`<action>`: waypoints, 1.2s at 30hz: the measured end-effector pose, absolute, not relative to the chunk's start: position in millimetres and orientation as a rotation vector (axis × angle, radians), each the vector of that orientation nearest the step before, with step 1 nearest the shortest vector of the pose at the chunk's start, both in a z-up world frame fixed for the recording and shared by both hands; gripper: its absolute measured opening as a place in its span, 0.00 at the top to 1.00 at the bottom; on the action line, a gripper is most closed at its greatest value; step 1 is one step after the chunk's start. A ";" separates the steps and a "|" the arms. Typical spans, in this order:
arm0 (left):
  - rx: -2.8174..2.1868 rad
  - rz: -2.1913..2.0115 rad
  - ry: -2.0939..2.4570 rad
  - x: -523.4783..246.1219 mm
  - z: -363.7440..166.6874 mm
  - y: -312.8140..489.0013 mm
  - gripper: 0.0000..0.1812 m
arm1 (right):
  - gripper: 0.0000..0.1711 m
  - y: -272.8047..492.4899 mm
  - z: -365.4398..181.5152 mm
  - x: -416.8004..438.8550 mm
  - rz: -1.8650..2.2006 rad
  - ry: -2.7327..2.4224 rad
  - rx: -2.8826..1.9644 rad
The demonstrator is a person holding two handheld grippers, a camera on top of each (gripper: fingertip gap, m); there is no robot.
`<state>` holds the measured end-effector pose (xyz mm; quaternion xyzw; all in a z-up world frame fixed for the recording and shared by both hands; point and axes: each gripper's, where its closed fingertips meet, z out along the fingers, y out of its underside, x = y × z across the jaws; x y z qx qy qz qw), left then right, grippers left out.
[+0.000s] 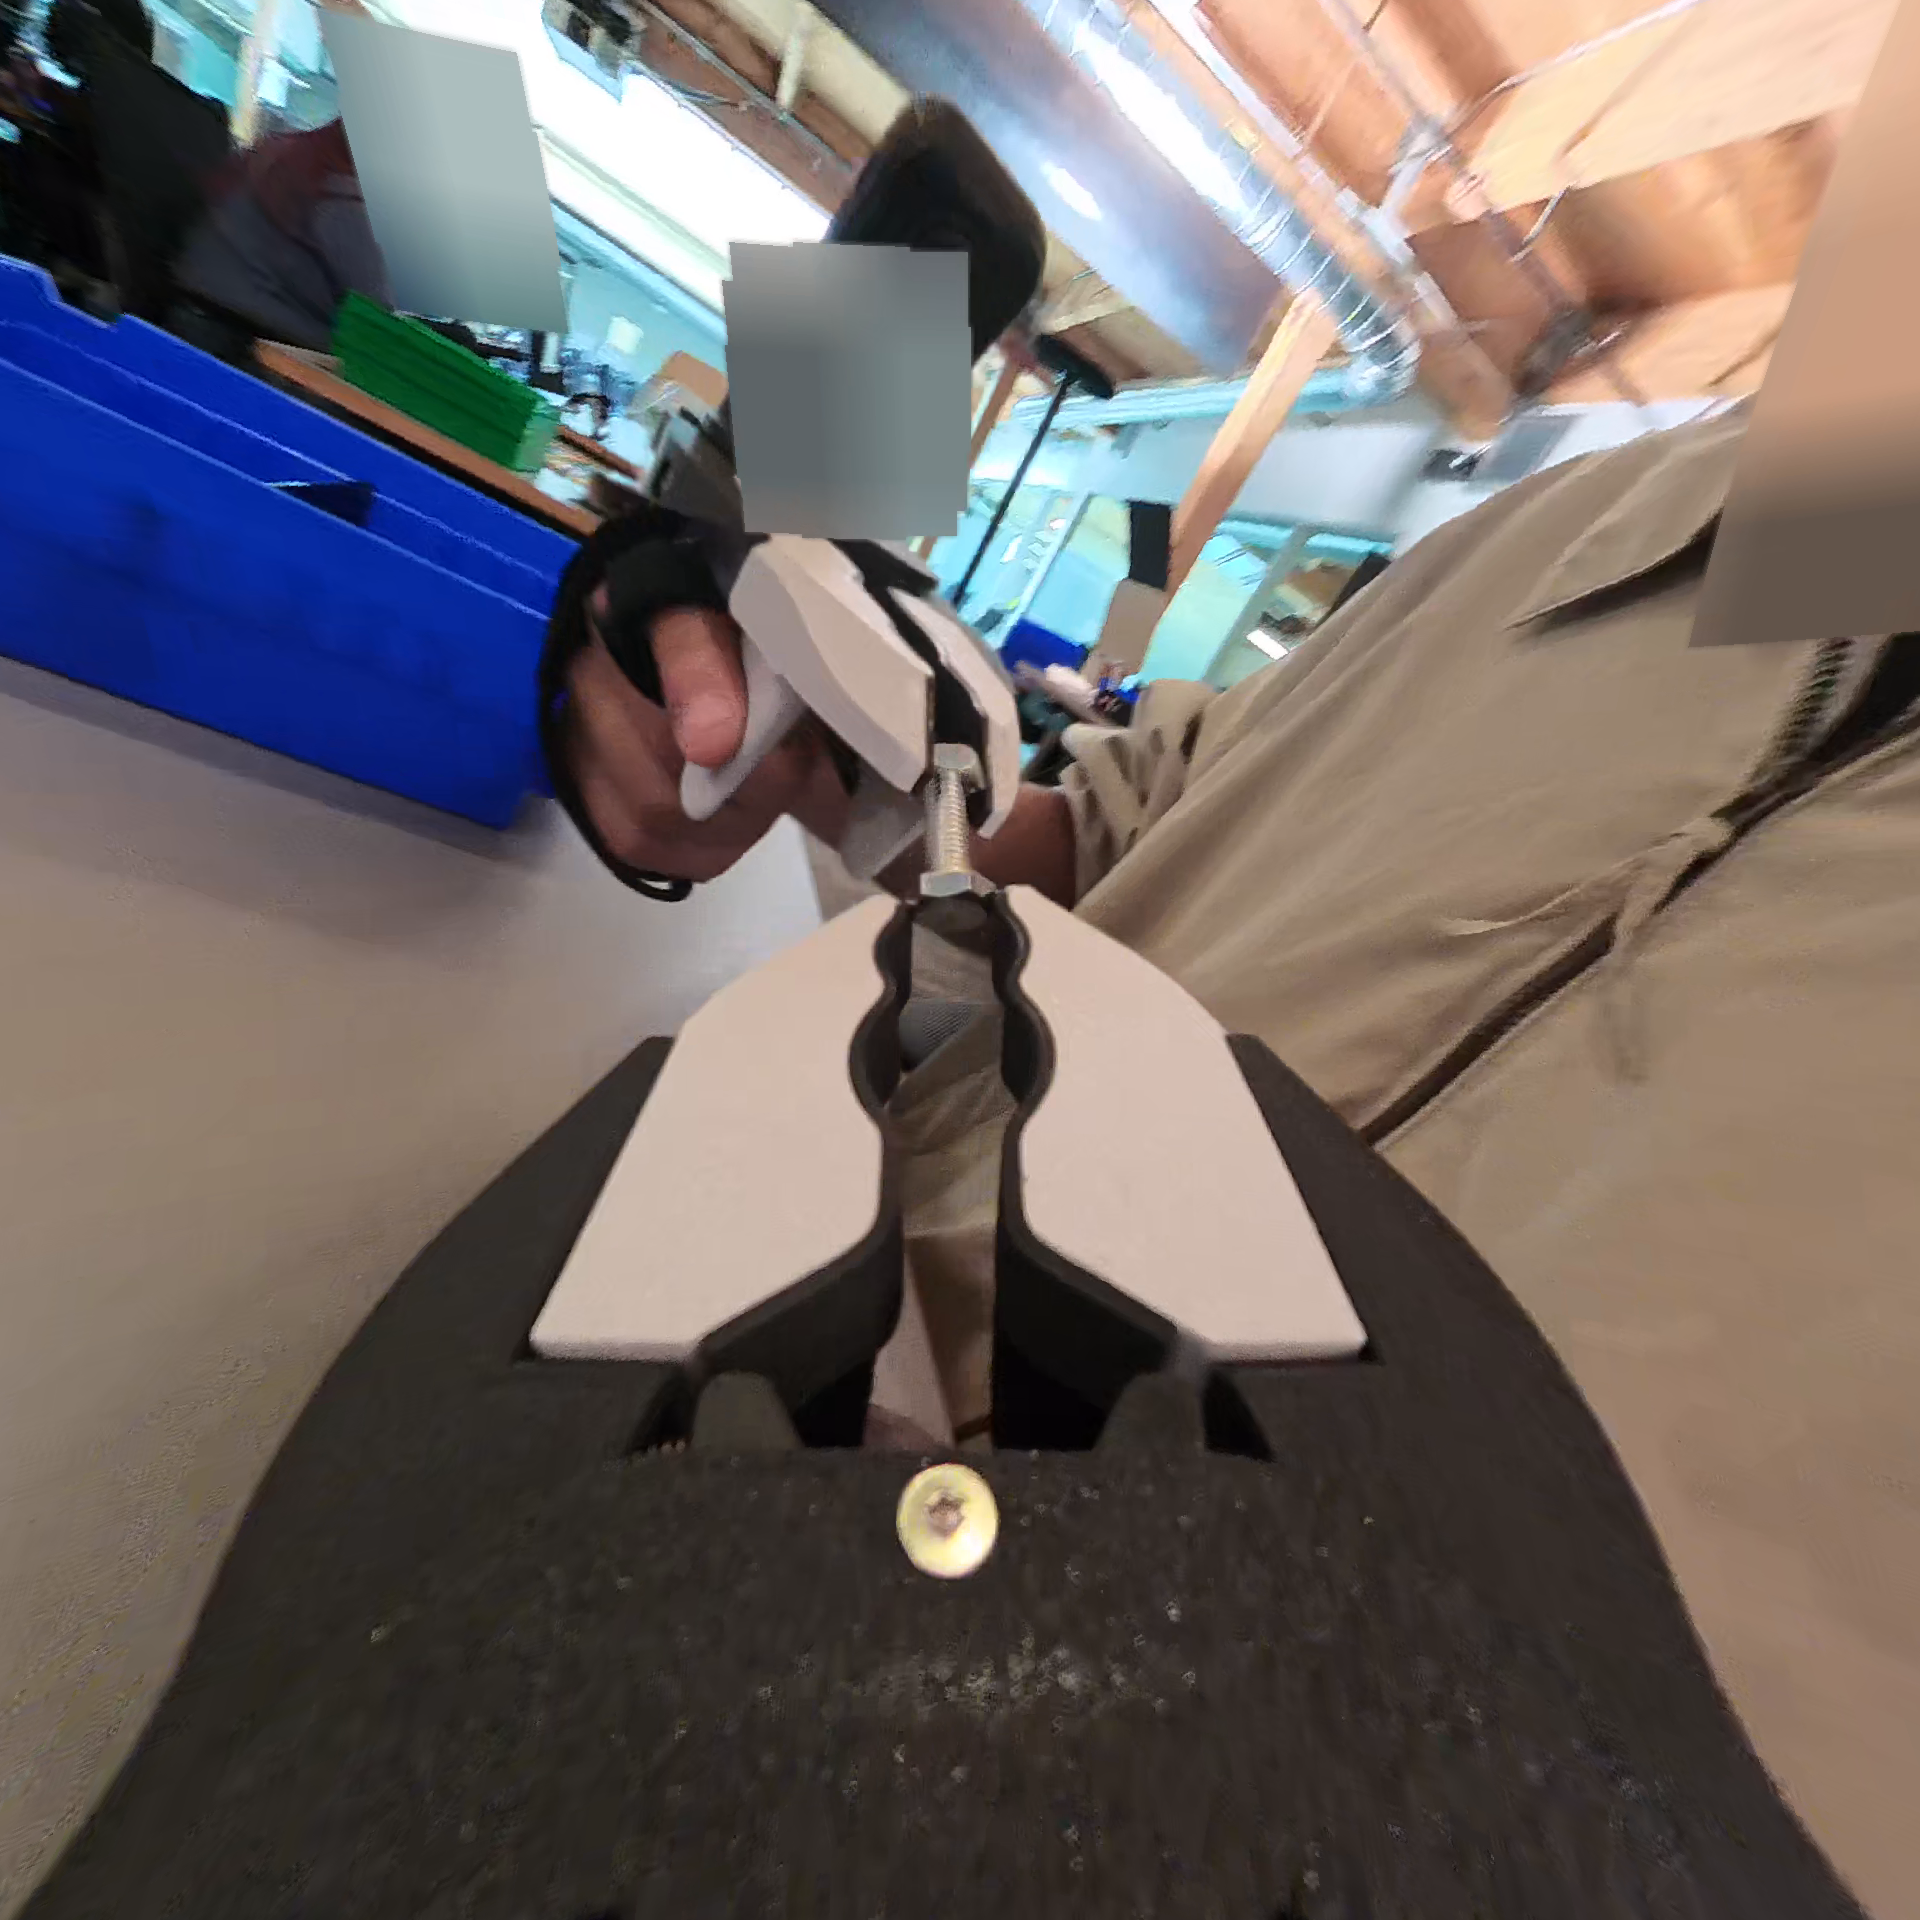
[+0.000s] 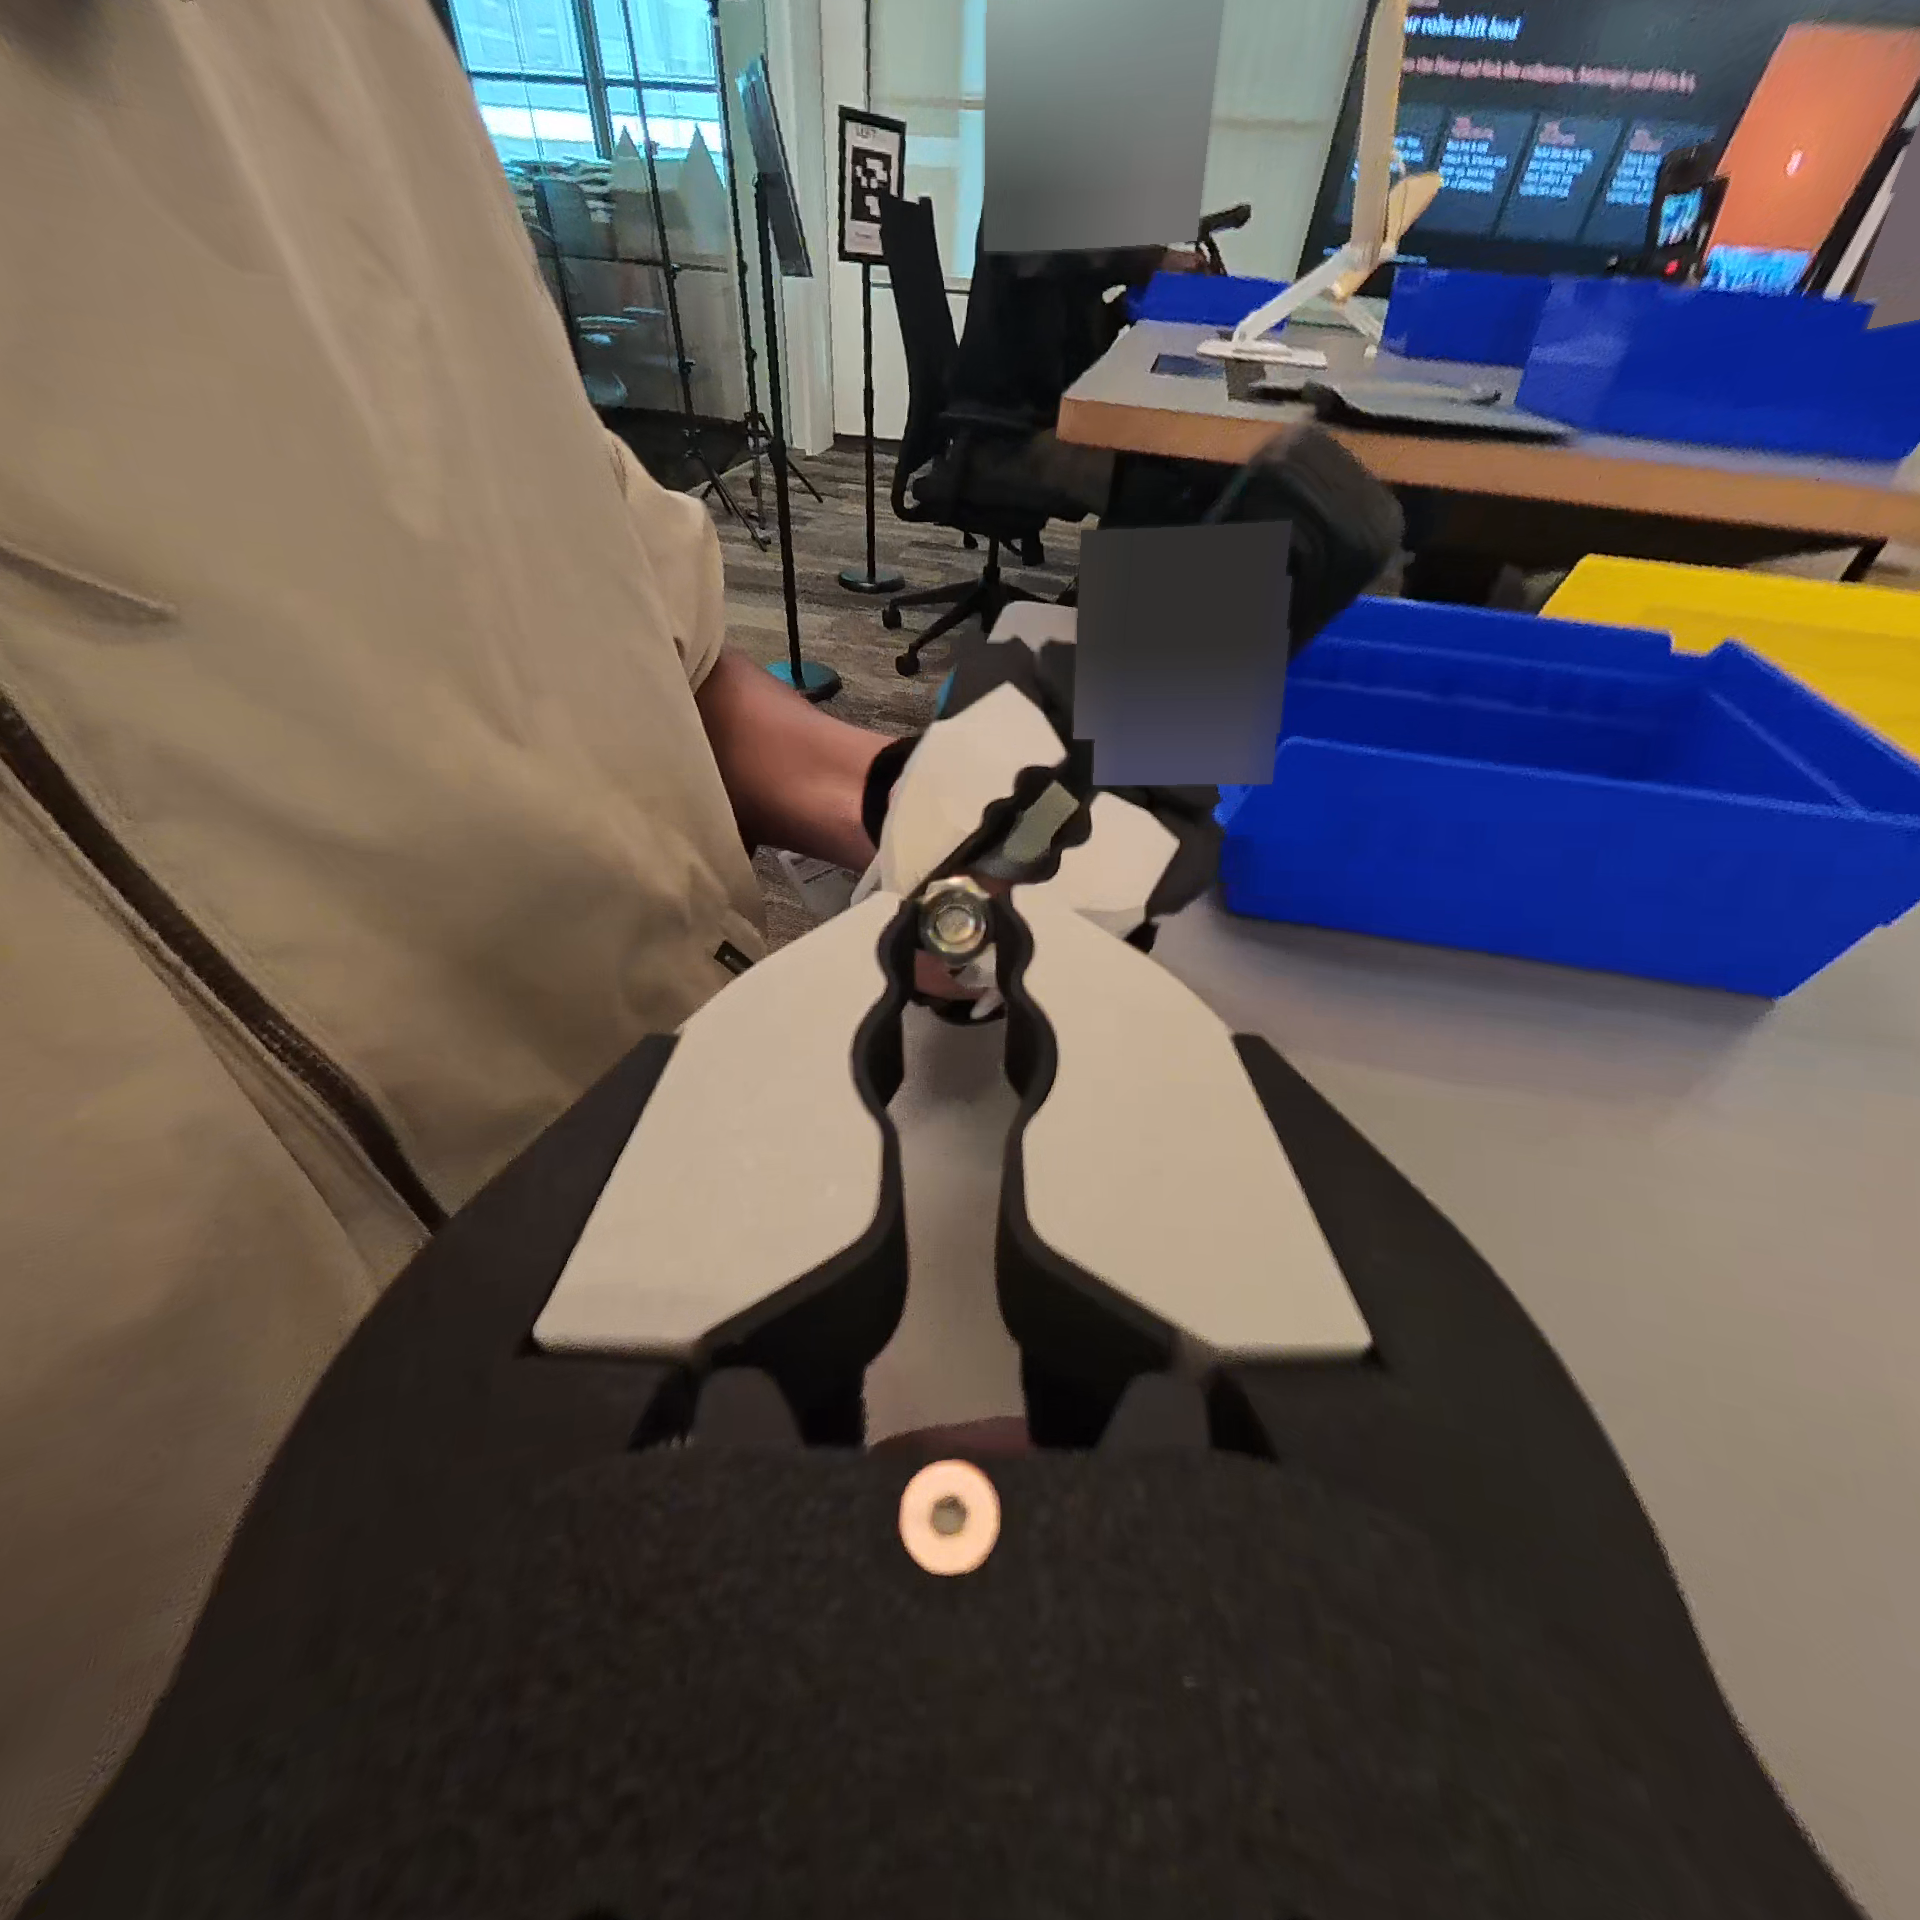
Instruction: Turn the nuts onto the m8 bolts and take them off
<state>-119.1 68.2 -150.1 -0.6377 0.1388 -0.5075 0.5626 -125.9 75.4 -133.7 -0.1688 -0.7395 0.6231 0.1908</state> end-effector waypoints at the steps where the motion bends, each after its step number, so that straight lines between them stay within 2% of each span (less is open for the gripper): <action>1: -1.480 -1.233 0.317 -118.9 -148.4 67.2 0.92 | 0.92 74.5 -132.5 -125.4 1.727 -2.071 -0.444; 4: -1.454 -1.304 0.321 -117.3 -147.2 64.7 0.92 | 0.92 72.5 -130.9 -122.7 1.650 -2.067 -0.374; 12: -1.518 -1.158 0.372 -117.7 -150.1 65.8 0.92 | 0.92 73.9 -134.4 -121.9 1.609 -2.084 -0.423; 22: -1.384 -1.498 0.368 -108.3 -141.0 48.6 0.92 | 0.92 58.4 -125.9 -113.8 1.387 -2.064 -0.122; 28: -1.488 -1.258 0.405 -112.2 -146.5 58.6 0.92 | 0.91 68.4 -129.9 -117.8 1.496 -2.091 -0.308; 32: -1.502 -1.126 0.392 -122.5 -144.0 63.2 0.92 | 0.69 73.8 -132.2 -124.9 1.546 -2.074 -0.459; 34: -1.530 -0.989 0.383 -130.0 -143.9 68.7 0.92 | 0.68 78.6 -136.6 -128.8 1.570 -2.064 -0.565; 36: -1.587 -0.749 0.412 -137.9 -148.5 75.7 0.92 | 0.72 87.9 -143.3 -138.3 1.631 -2.004 -0.780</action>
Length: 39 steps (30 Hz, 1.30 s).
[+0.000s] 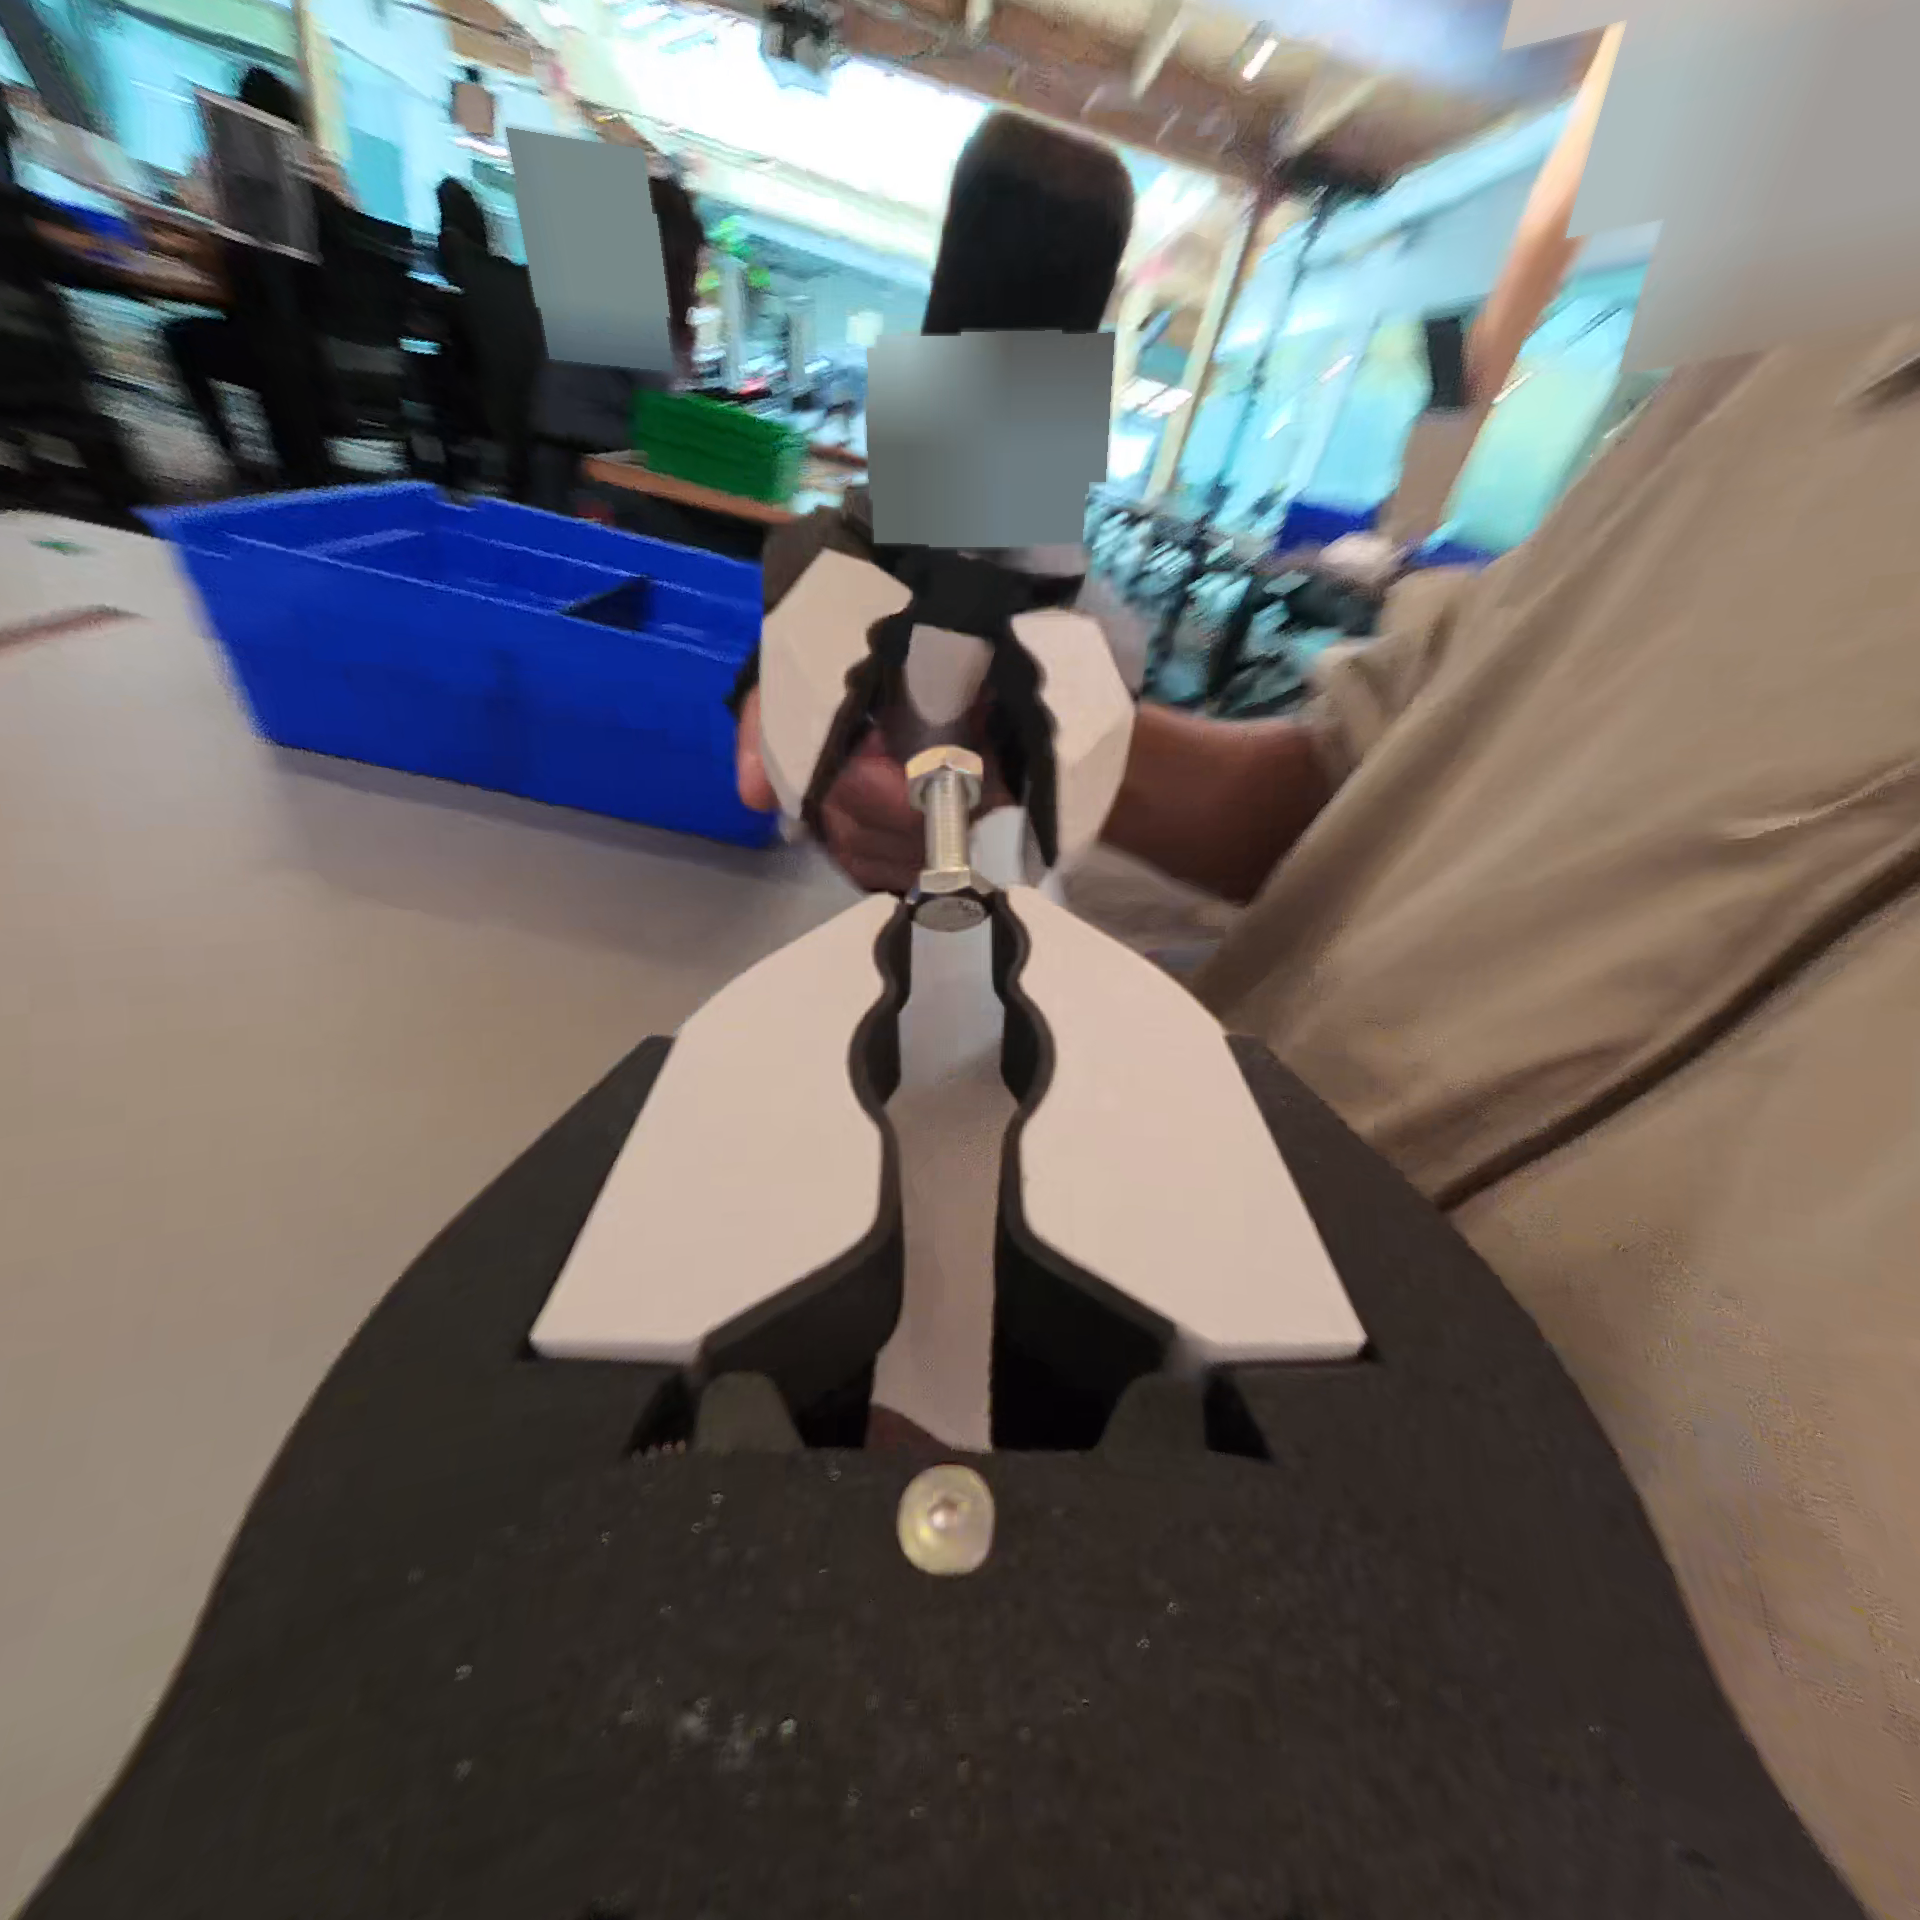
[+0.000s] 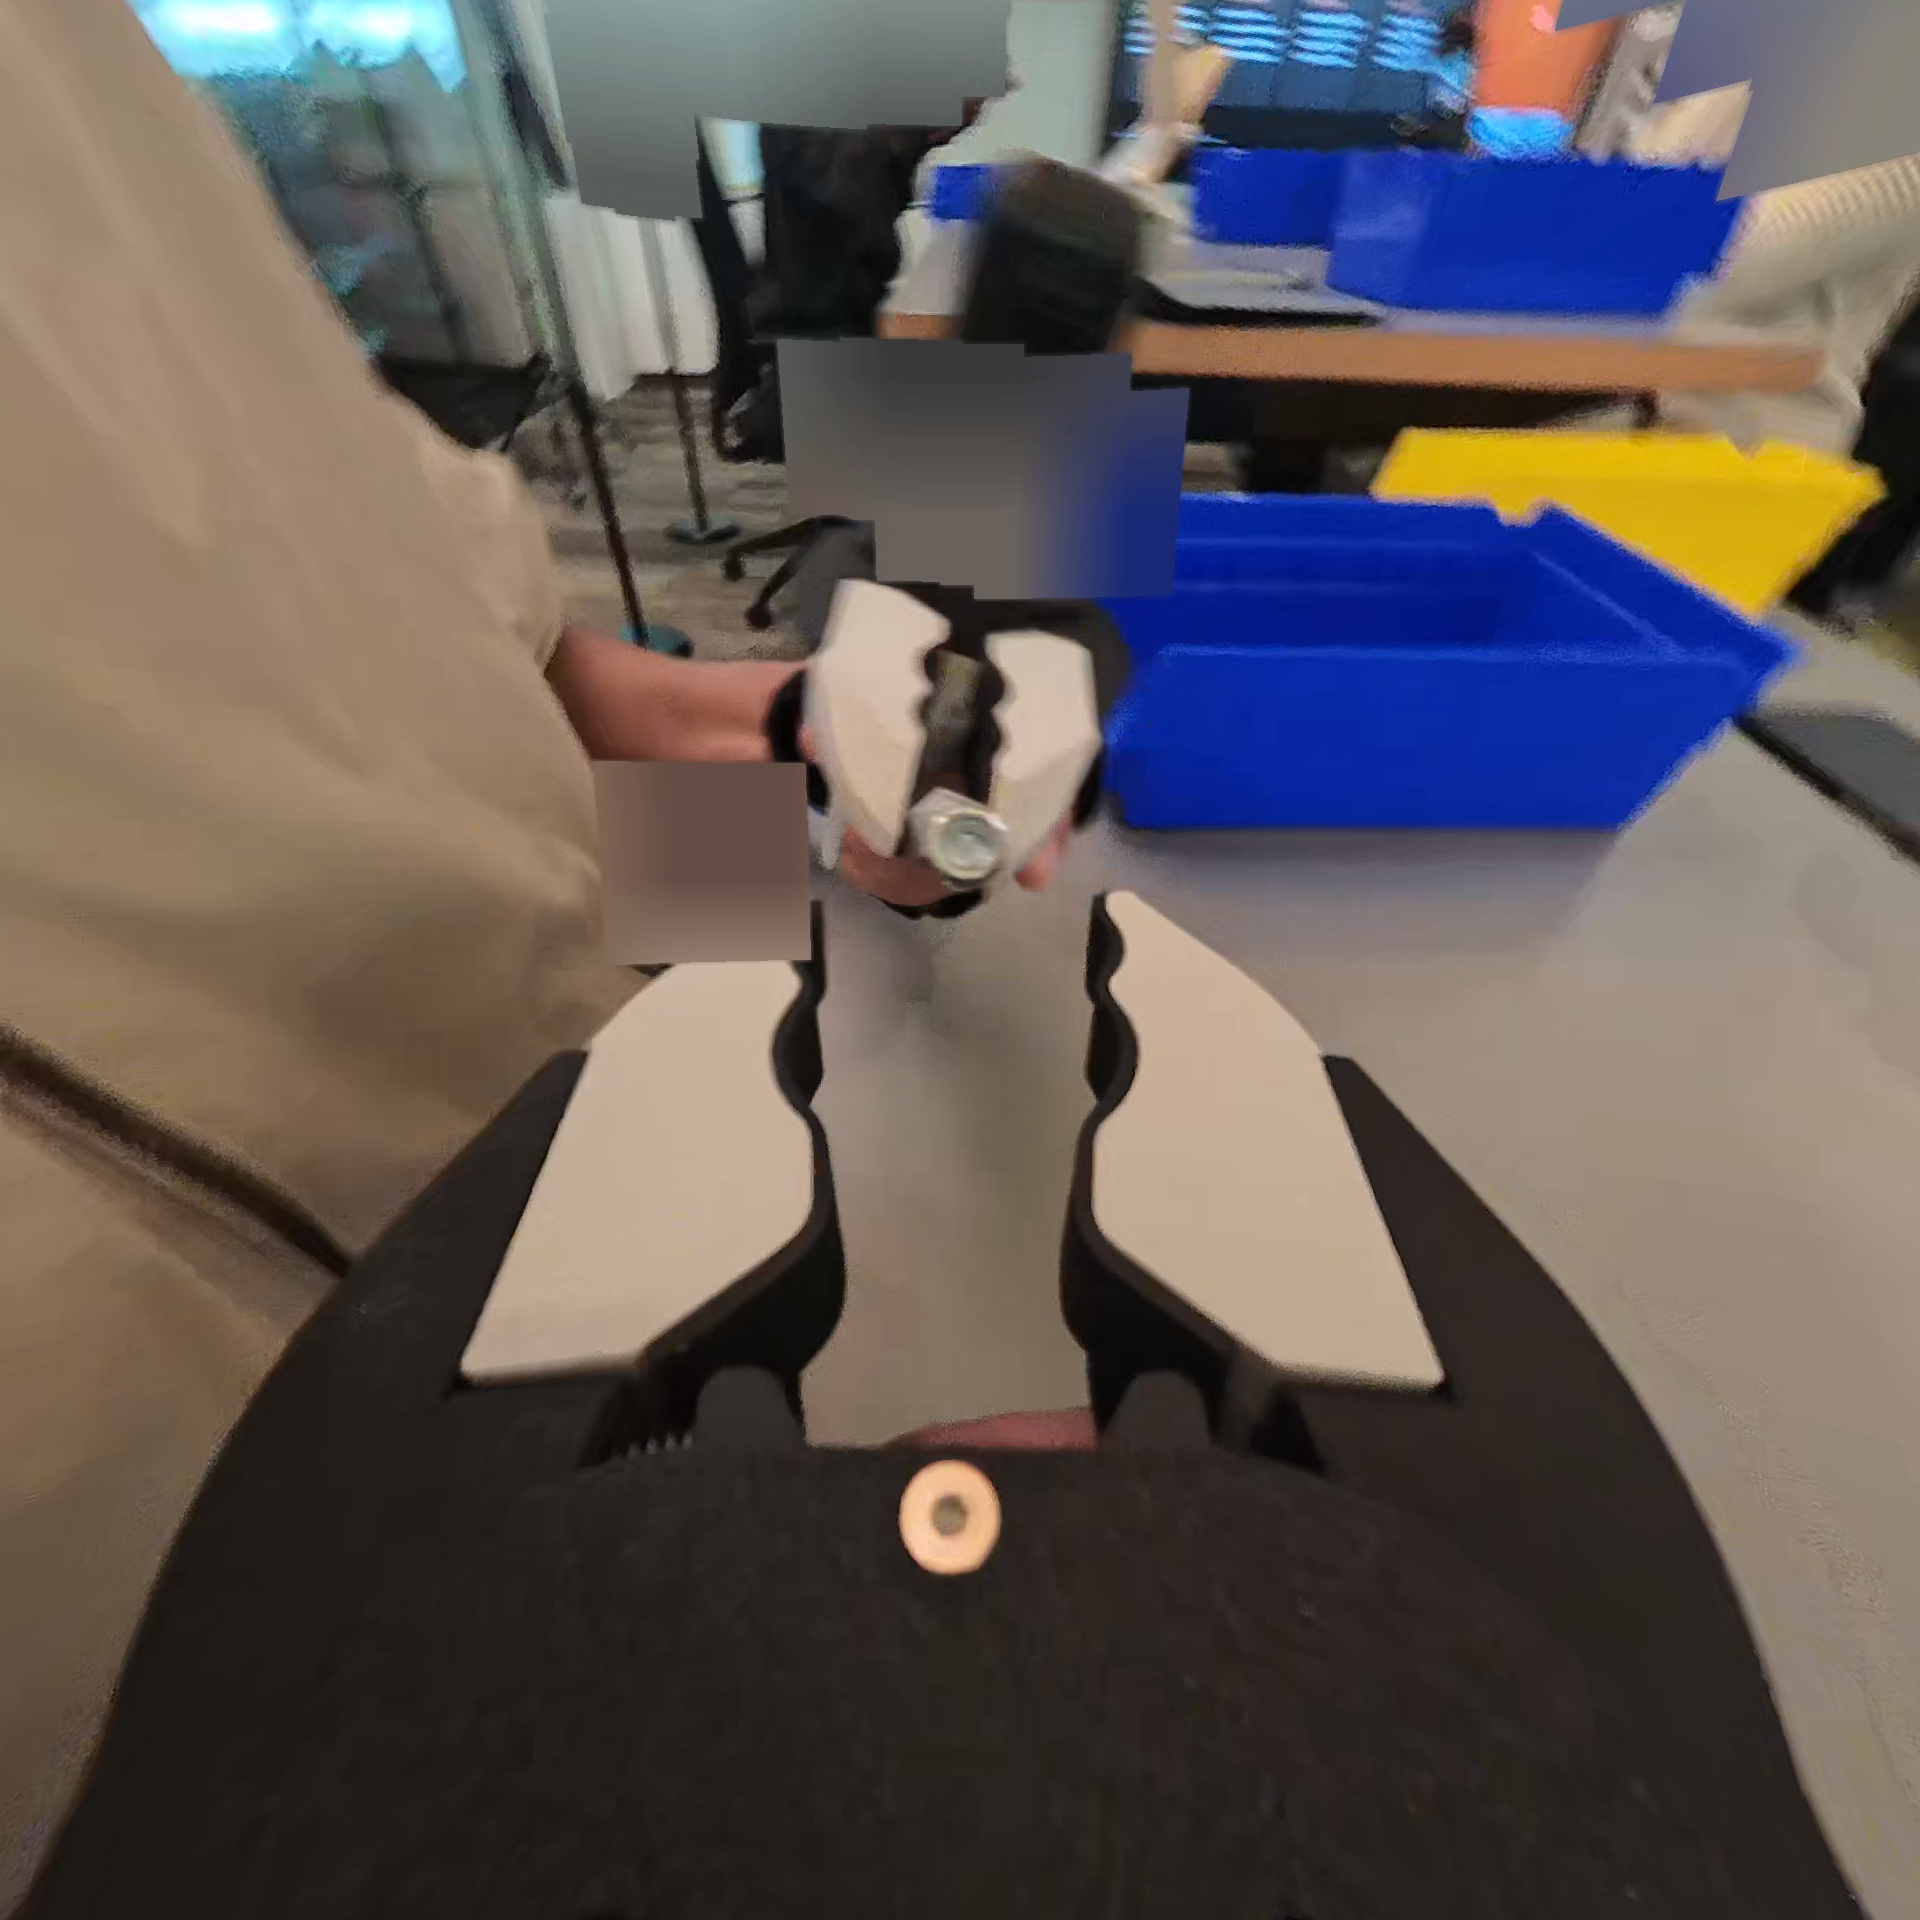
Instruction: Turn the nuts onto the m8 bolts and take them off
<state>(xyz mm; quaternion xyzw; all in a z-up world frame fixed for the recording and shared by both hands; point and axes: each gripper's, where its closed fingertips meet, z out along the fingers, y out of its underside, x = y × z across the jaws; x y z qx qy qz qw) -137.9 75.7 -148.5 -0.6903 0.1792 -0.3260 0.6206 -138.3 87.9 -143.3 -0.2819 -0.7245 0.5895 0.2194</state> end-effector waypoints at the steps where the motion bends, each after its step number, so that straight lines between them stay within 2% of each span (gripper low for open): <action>1: -1.629 -0.599 0.432 -143.0 -153.1 80.6 0.92 | 0.73 93.2 -148.8 -143.3 1.669 -1.966 -0.914; 5: -1.714 -0.189 0.518 -154.9 -165.6 90.7 0.92 | 0.73 97.4 -153.7 -149.1 1.936 -1.723 -1.316; 10: -1.740 0.091 0.601 -159.0 -177.1 98.6 0.92 | 0.83 97.2 -159.3 -154.0 2.059 -1.537 -1.618; 13: -1.738 0.161 0.650 -154.0 -179.8 98.5 0.92 | 0.86 95.5 -165.4 -153.3 2.051 -1.525 -1.682; 15: -1.730 0.172 0.662 -151.7 -177.9 97.0 0.92 | 0.91 95.6 -168.4 -152.4 2.034 -1.541 -1.697; 18: -1.734 0.161 0.661 -149.9 -177.6 96.1 0.92 | 0.91 95.4 -167.5 -151.1 2.012 -1.583 -1.651; 23: -1.733 -0.134 0.539 -143.9 -169.8 94.2 0.92 | 0.91 94.1 -158.5 -148.4 1.914 -1.738 -1.409; 30: -1.605 -0.817 0.357 -124.5 -146.9 78.0 0.92 | 0.91 83.0 -134.3 -134.2 1.699 -2.013 -0.883; 39: -1.373 -1.414 0.266 -106.3 -123.8 59.0 0.92 | 0.91 68.8 -109.9 -117.5 1.430 -2.024 -0.210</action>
